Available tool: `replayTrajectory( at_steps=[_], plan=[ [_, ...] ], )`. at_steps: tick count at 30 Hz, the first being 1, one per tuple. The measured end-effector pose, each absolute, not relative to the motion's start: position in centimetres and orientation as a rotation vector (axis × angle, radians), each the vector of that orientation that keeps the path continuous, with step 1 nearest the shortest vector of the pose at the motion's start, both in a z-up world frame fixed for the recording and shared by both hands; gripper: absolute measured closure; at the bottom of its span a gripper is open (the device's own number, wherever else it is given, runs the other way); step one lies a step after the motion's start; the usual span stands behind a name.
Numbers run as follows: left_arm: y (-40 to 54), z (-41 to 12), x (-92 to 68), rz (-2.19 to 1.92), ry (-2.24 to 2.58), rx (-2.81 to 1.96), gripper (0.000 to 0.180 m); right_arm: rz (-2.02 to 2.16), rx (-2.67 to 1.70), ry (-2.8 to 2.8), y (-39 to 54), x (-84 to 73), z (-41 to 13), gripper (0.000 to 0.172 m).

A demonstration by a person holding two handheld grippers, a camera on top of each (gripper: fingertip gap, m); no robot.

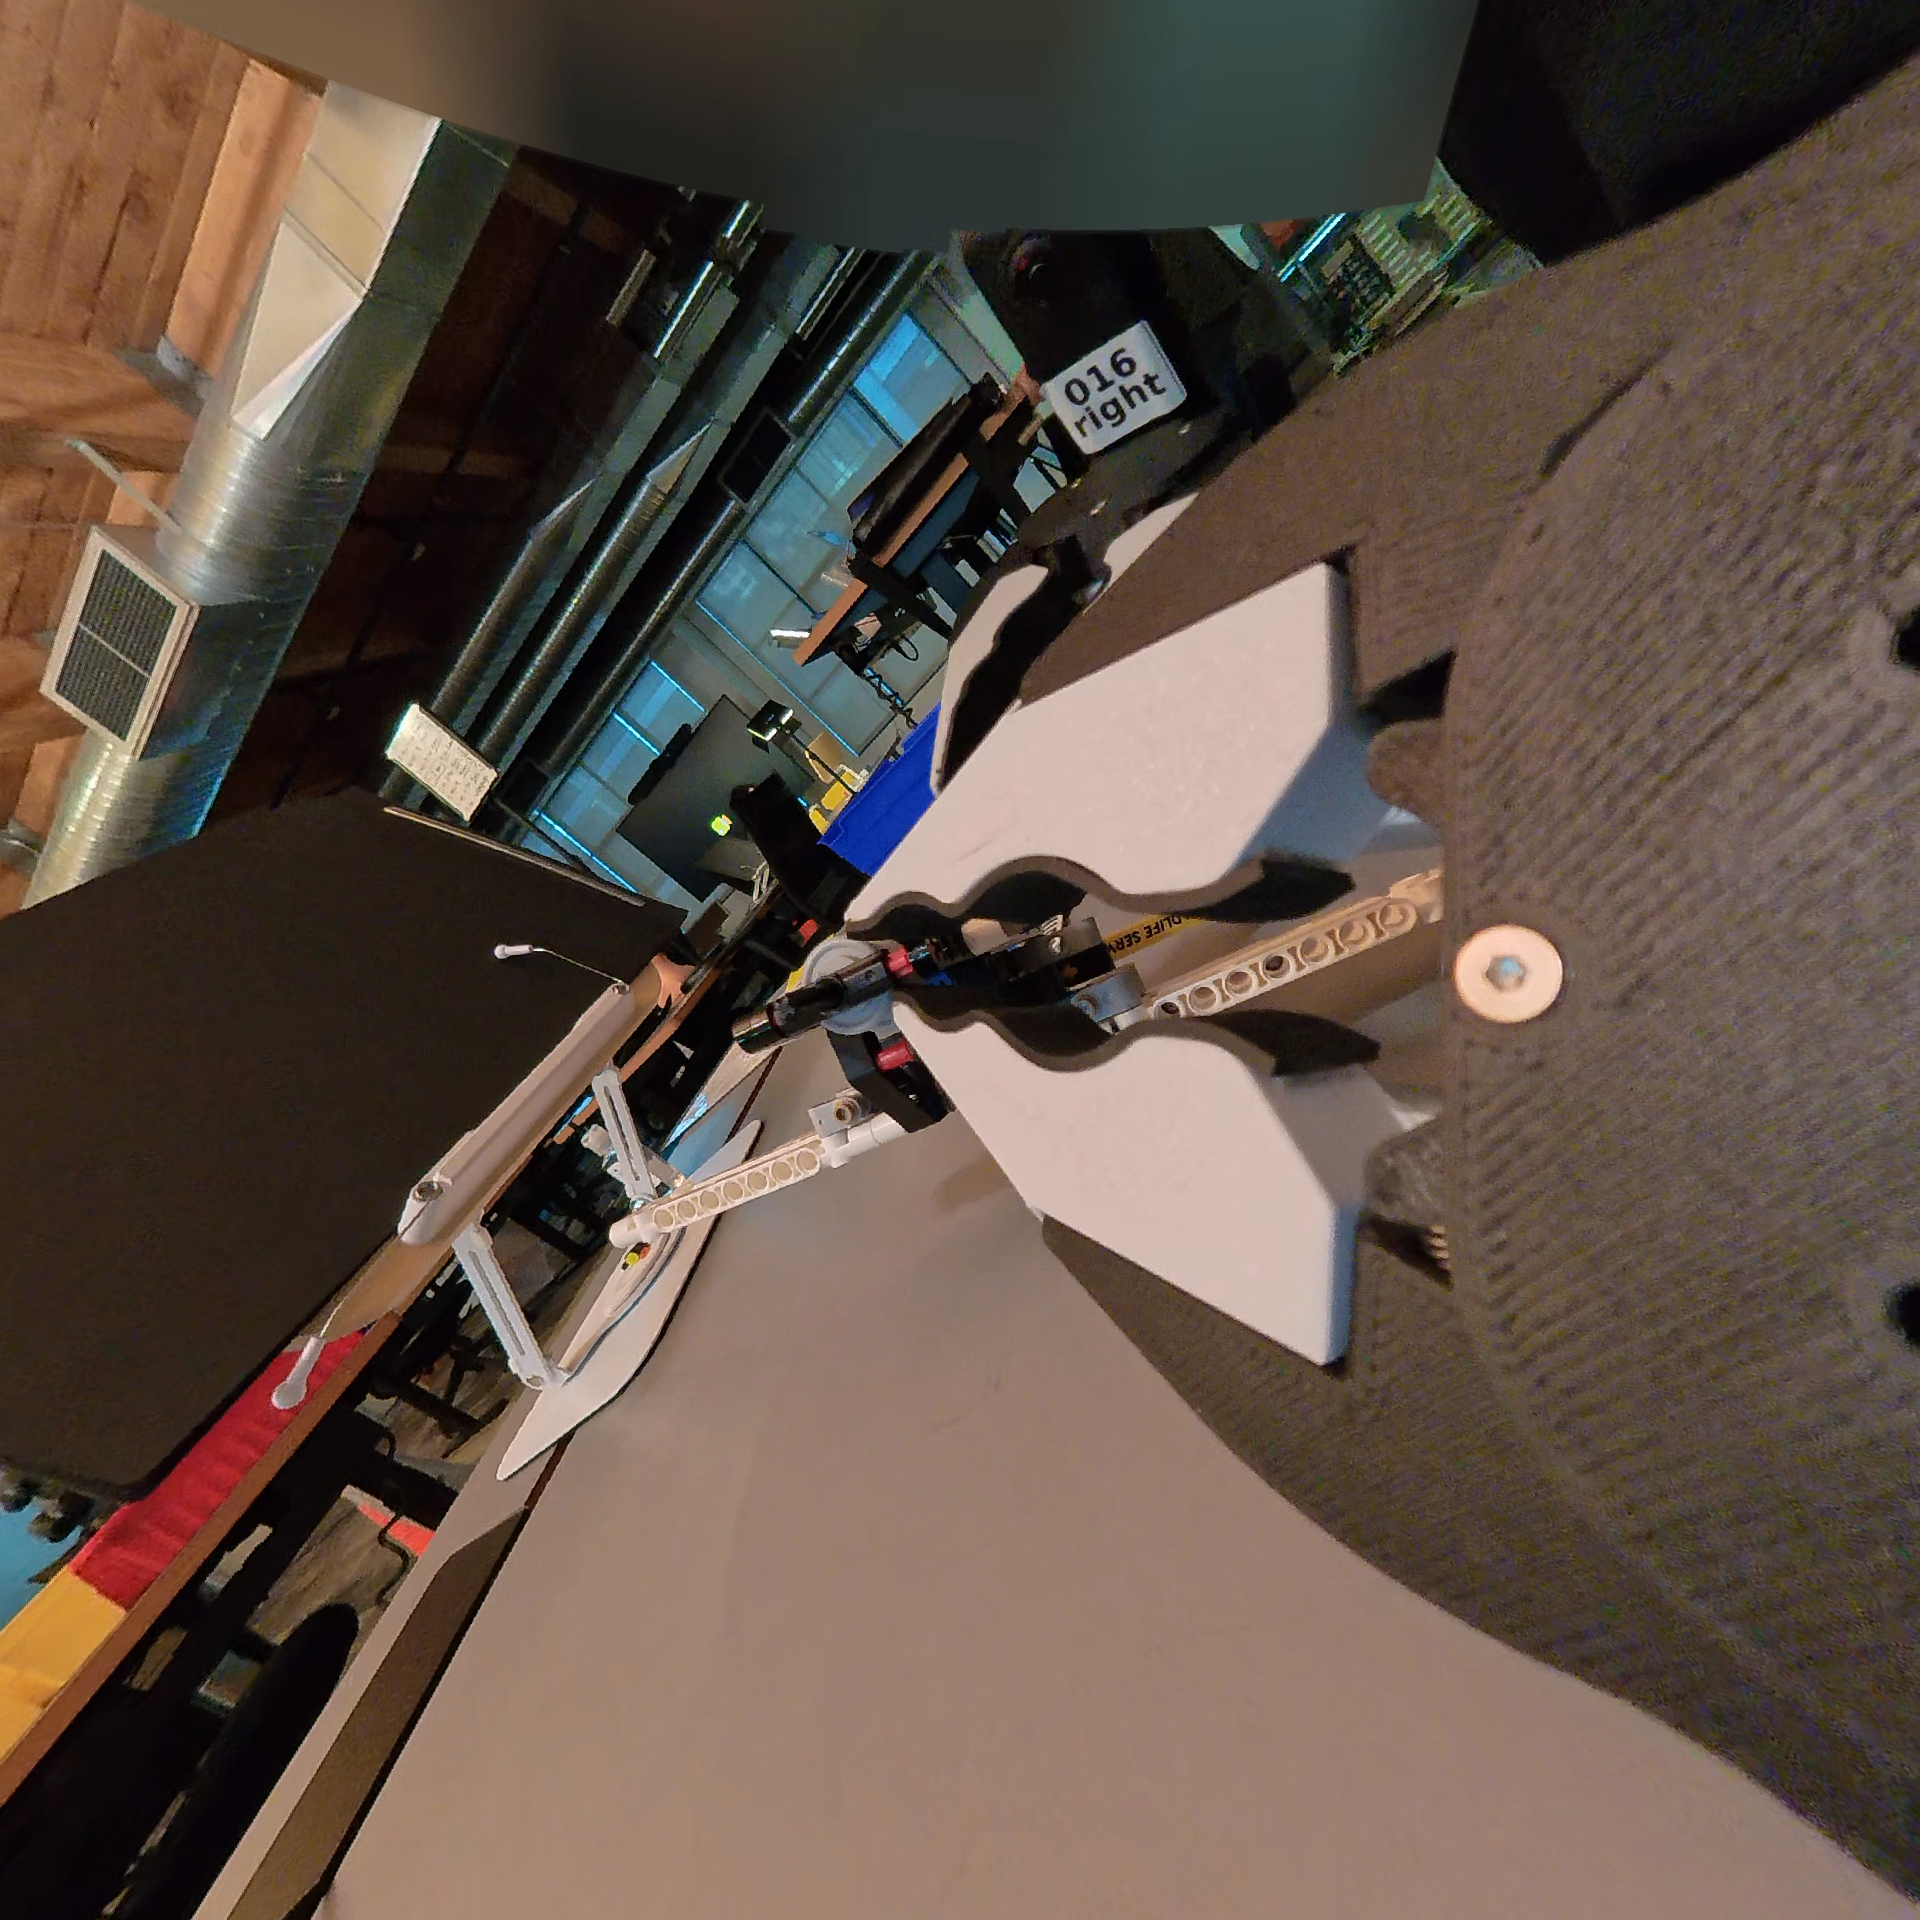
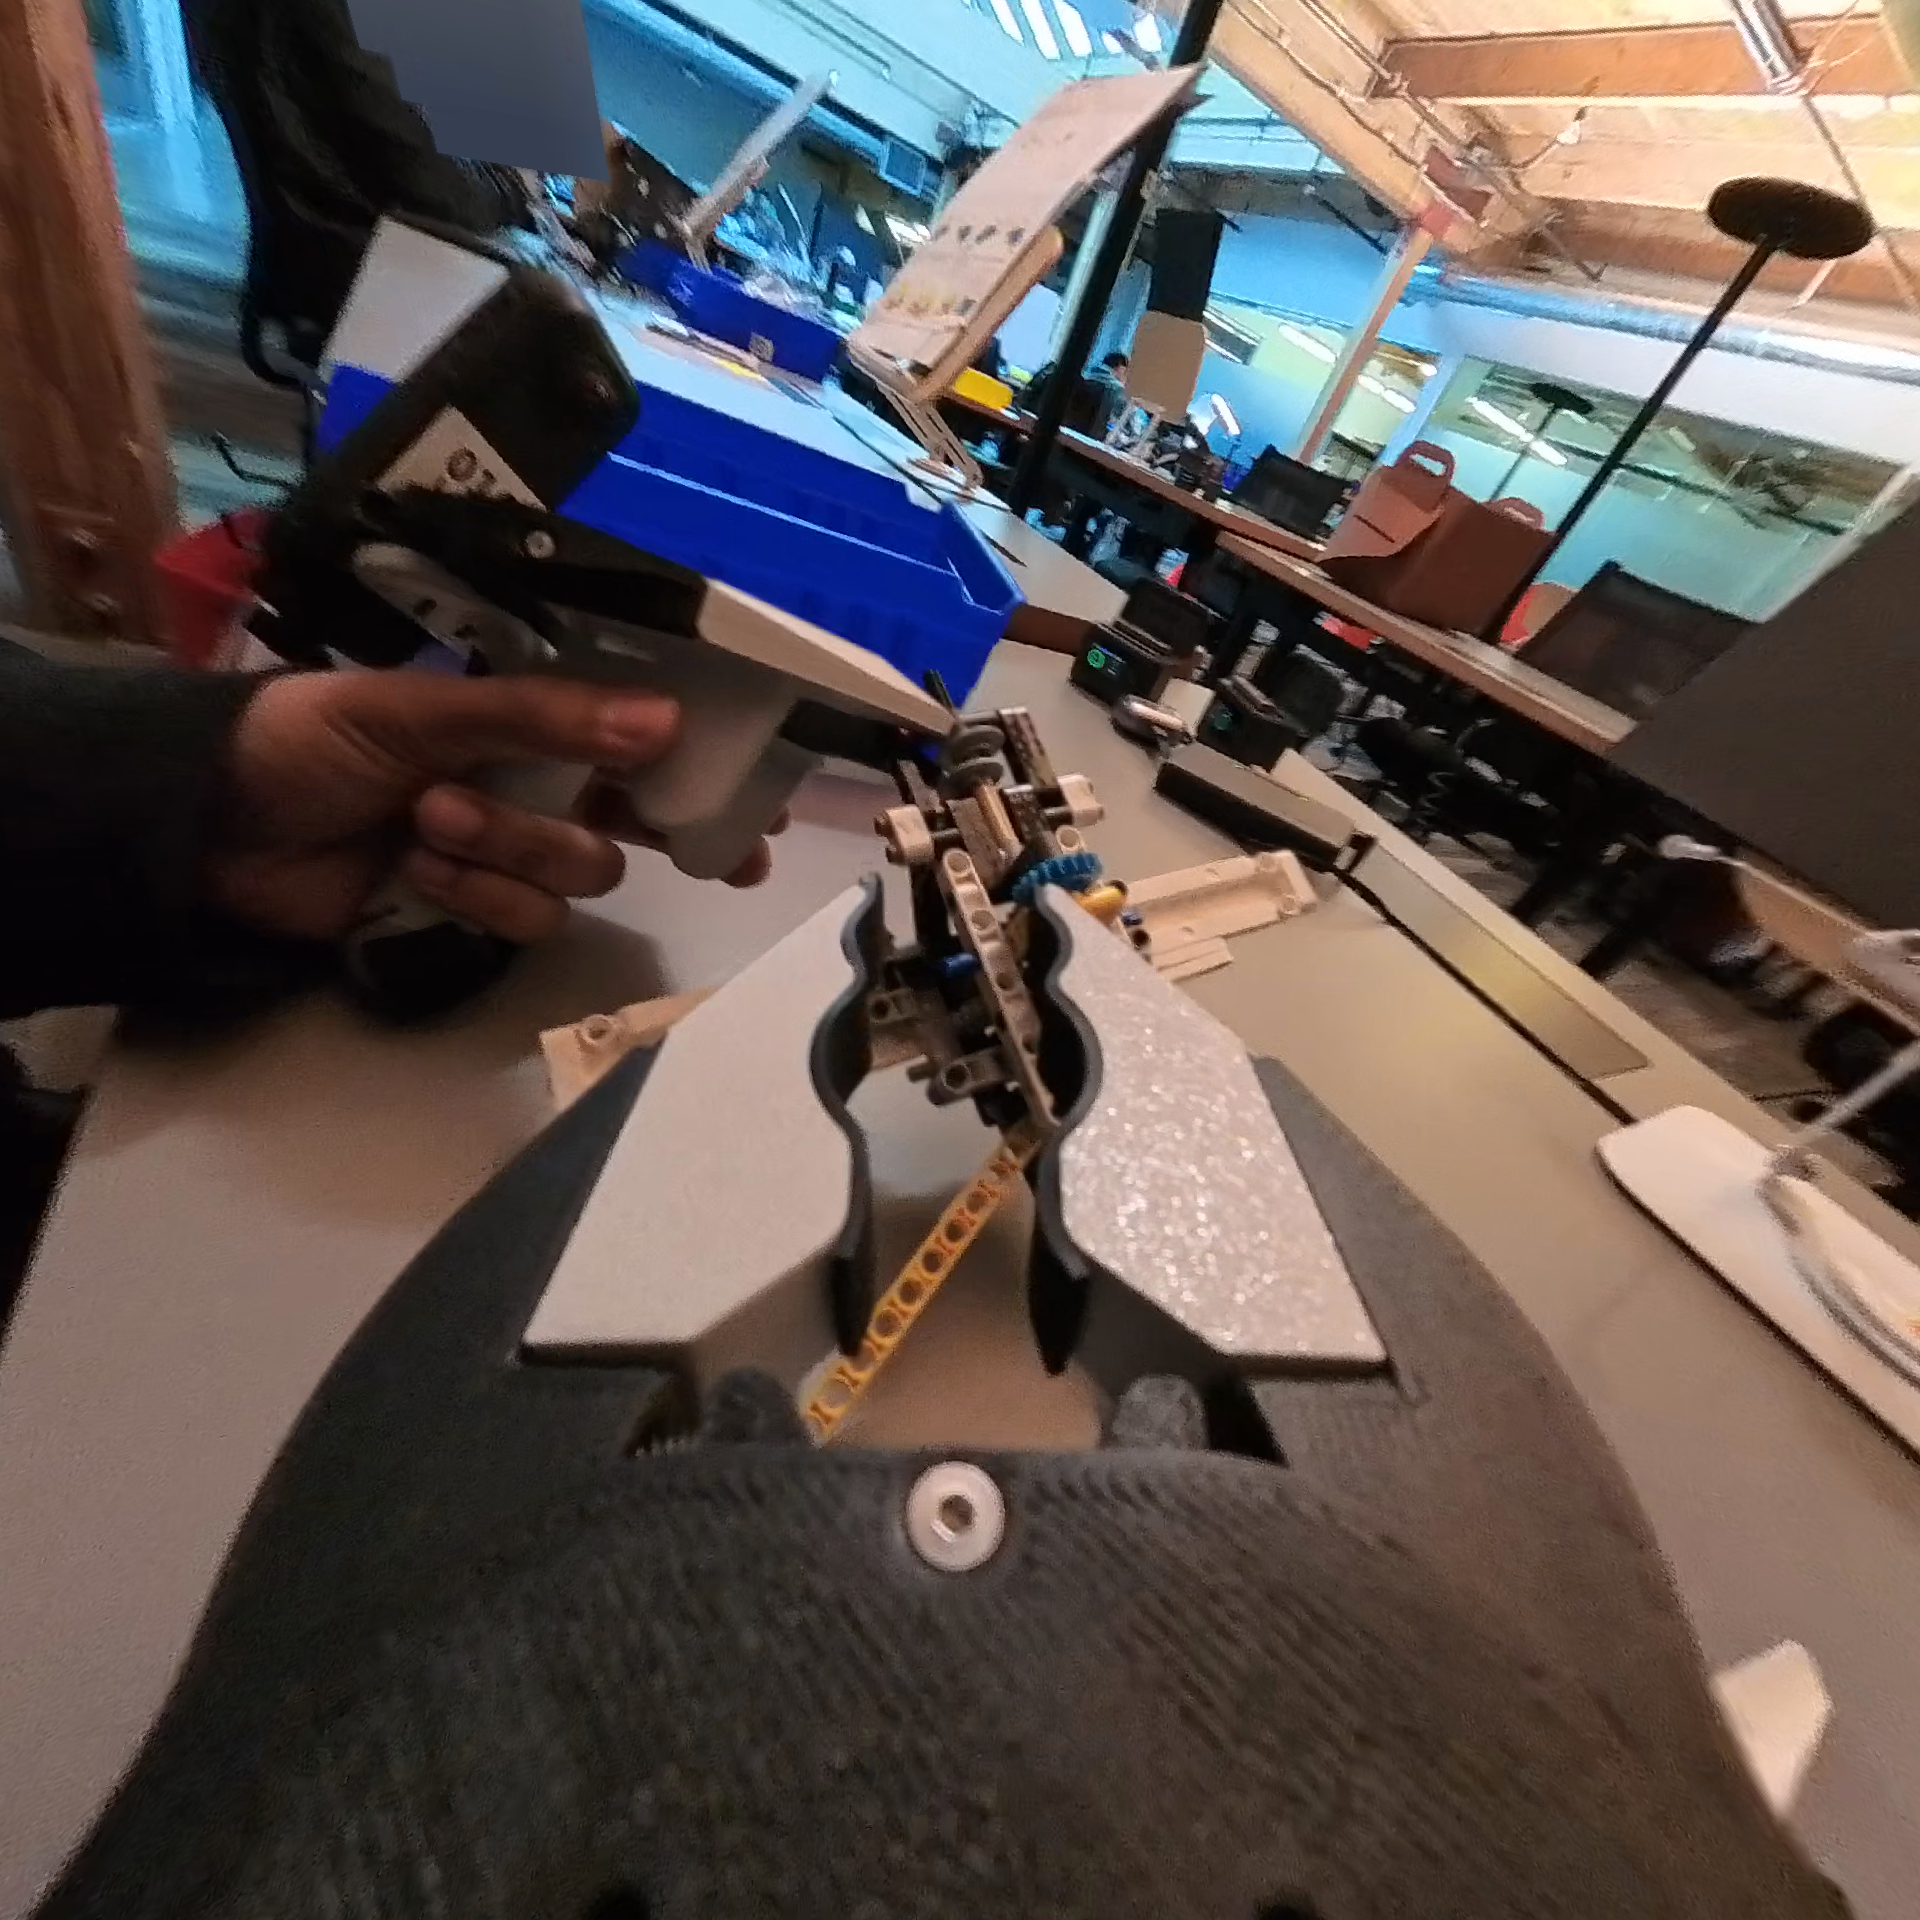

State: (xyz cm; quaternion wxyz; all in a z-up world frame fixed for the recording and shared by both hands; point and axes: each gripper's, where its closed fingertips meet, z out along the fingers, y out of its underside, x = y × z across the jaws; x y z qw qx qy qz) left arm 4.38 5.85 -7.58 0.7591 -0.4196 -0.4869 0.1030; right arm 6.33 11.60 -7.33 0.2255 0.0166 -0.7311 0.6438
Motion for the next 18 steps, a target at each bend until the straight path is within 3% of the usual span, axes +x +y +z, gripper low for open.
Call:
replayTrajectory(
  at_steps=[2, 11, 18],
  plan=[
    [5.9, -7.6, 4.4, 0.222, -1.059, -0.913, 0.174, 1.726, 0.022, -2.008, 11.8, 5.6, -7.7, 0.141],
    [6.3, -7.2, 4.8, 0.208, -1.021, -0.917, 0.174, 1.833, -0.033, -2.022, 13.9, 4.4, -7.1, 0.144],
    [6.4, -7.3, 4.7, 0.198, -1.021, -0.923, 0.174, 1.942, 0.248, -2.147, 14.7, 5.4, -5.6, 0.16]
  ],
)
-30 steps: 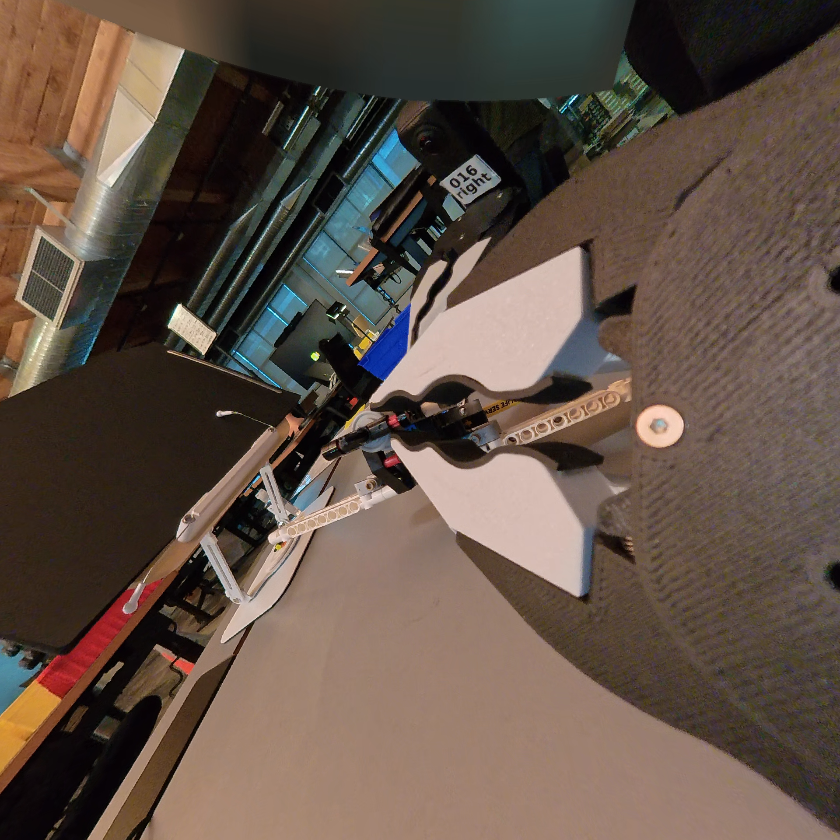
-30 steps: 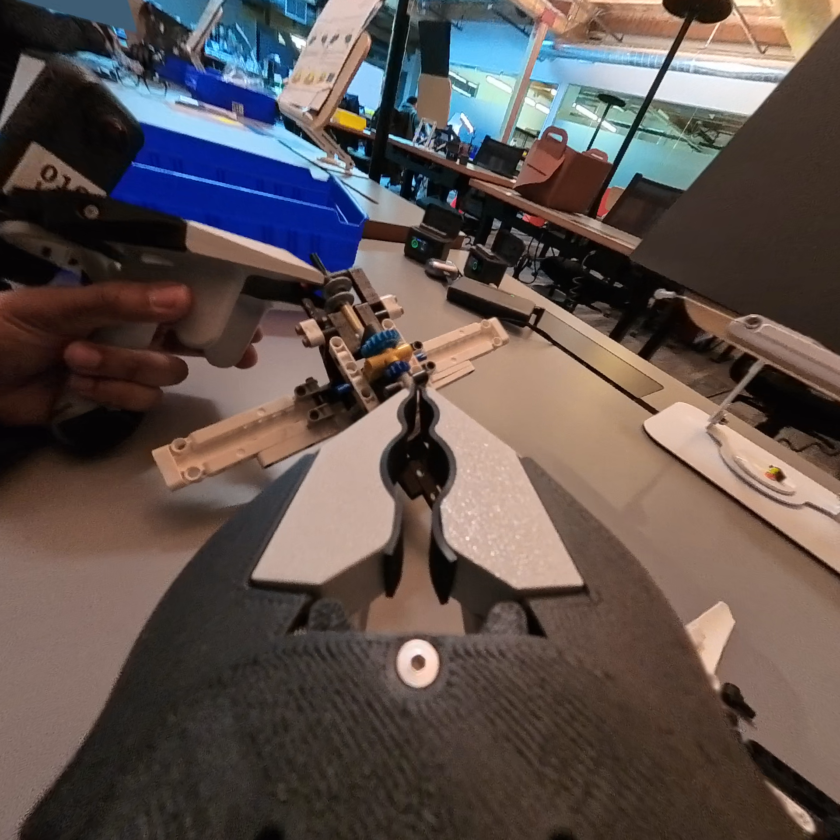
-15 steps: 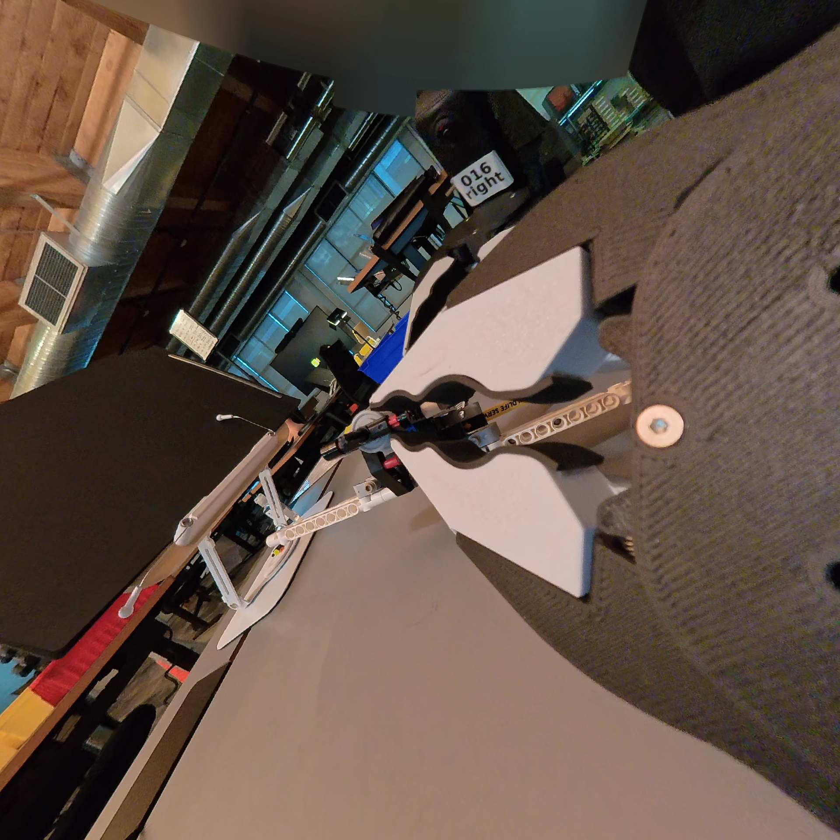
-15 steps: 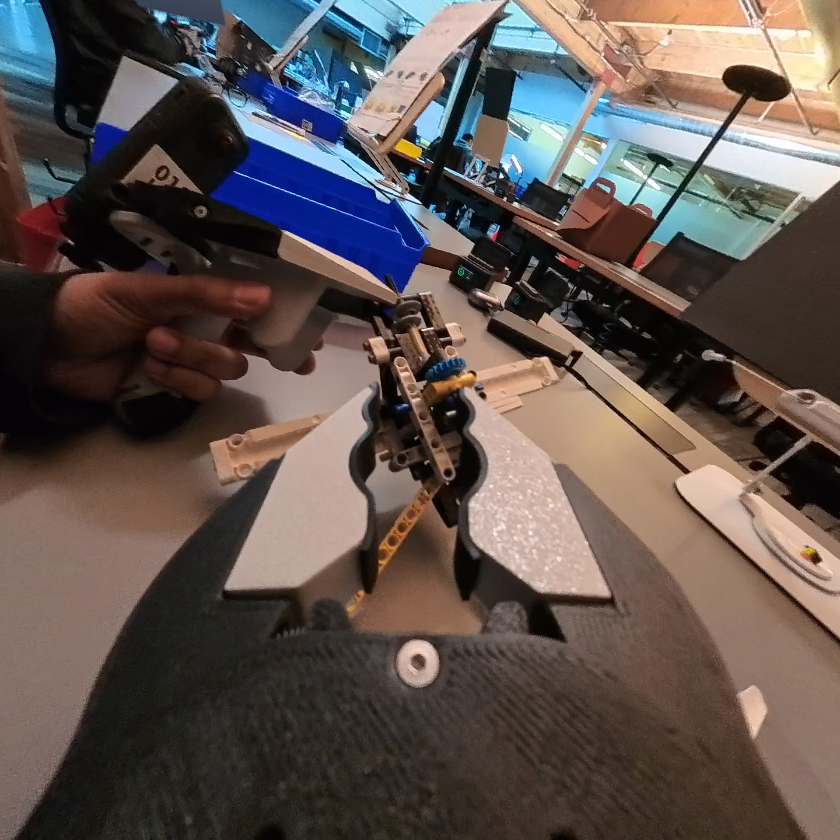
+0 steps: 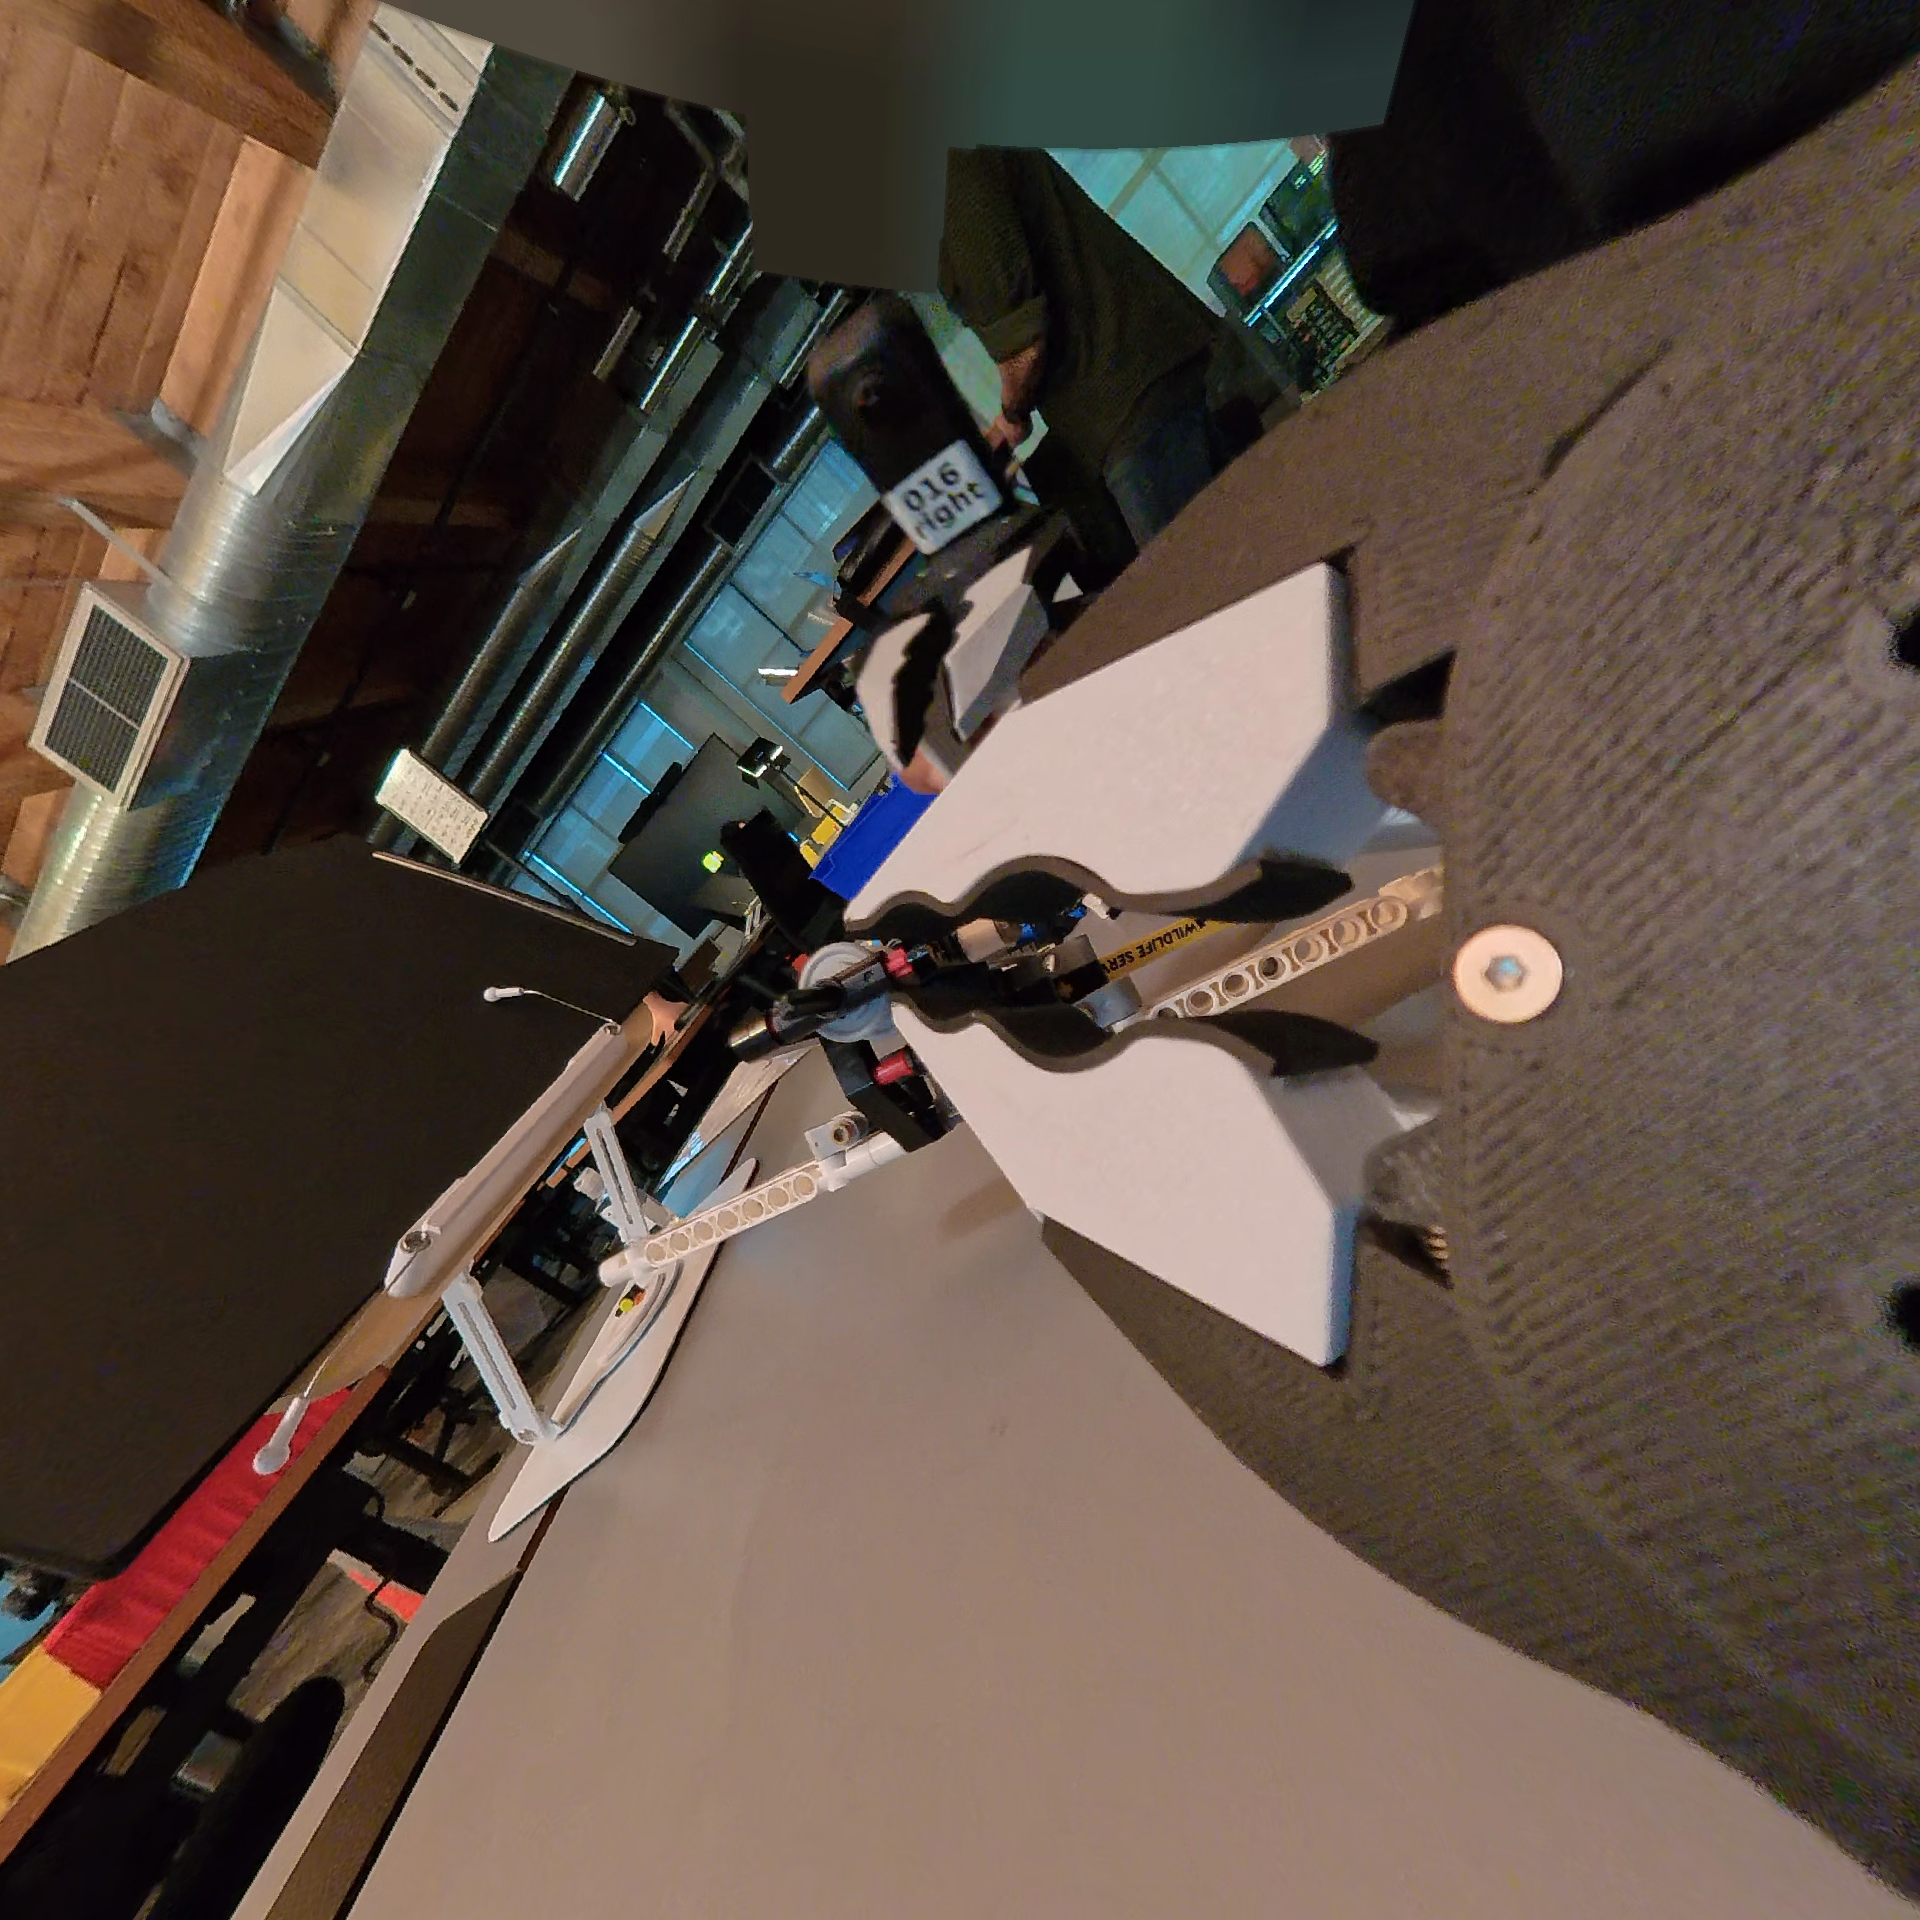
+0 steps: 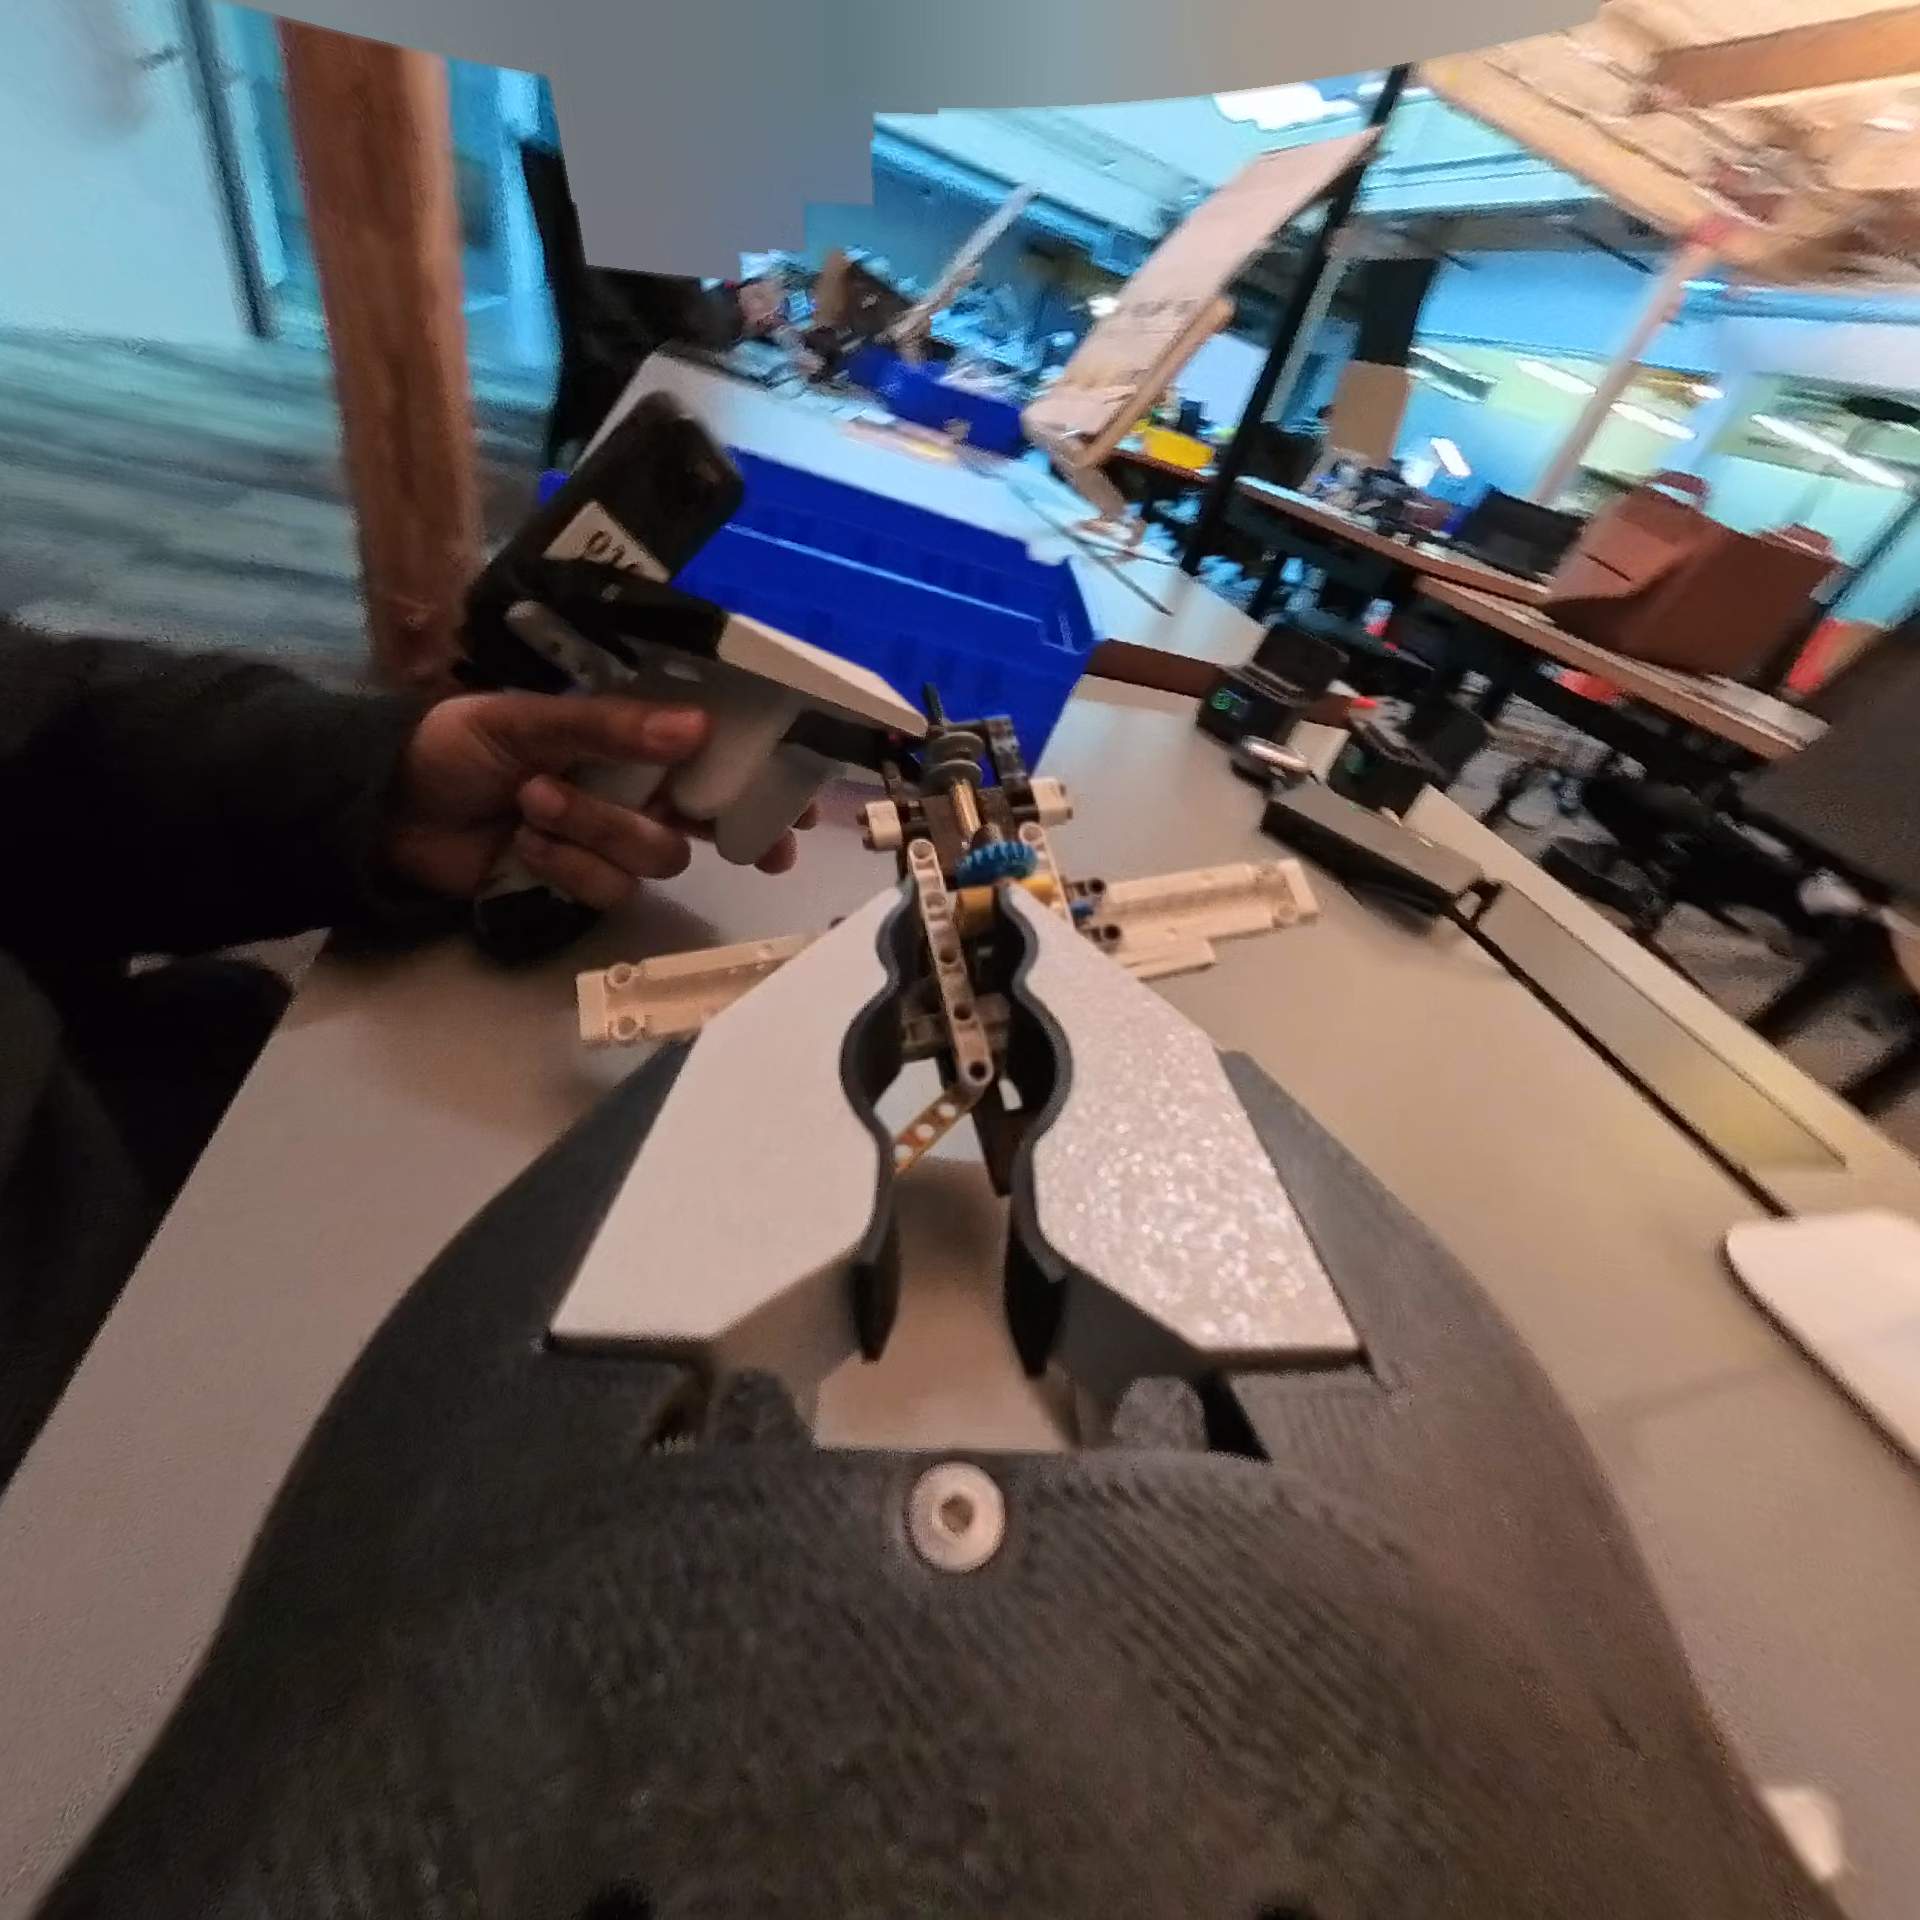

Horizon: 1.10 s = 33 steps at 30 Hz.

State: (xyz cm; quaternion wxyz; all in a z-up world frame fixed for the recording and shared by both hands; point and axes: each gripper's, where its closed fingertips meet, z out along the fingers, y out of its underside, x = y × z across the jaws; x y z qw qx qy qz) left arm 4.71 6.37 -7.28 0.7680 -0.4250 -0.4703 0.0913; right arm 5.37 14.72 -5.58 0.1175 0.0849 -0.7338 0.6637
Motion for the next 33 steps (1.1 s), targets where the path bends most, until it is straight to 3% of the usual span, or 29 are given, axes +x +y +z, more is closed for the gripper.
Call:
replayTrajectory(
  at_steps=[6, 9, 13, 21, 33],
  plan=[
    [6.4, -7.4, 4.6, 0.193, -1.031, -0.928, 0.174, 1.747, 0.623, -2.291, 12.8, 3.9, -7.7, 0.157],
    [6.3, -7.6, 4.5, 0.189, -1.043, -0.923, 0.174, 1.823, 0.56, -2.297, 12.6, 3.6, -9.0, 0.155],
    [6.3, -7.6, 4.4, 0.186, -1.044, -0.925, 0.174, 1.805, 0.505, -2.213, 13.5, 2.6, -9.1, 0.166],
    [4.4, -6.8, 4.8, -0.003, -1.006, -0.729, 0.174, 1.945, 0.203, -2.369, 13.3, 1.2, -9.4, 0.162],
    [3.8, -6.6, 4.8, -0.028, -1.001, -0.673, 0.172, 1.837, 0.301, -2.39, 12.7, 2.3, -10.9, 0.161]
  ],
)
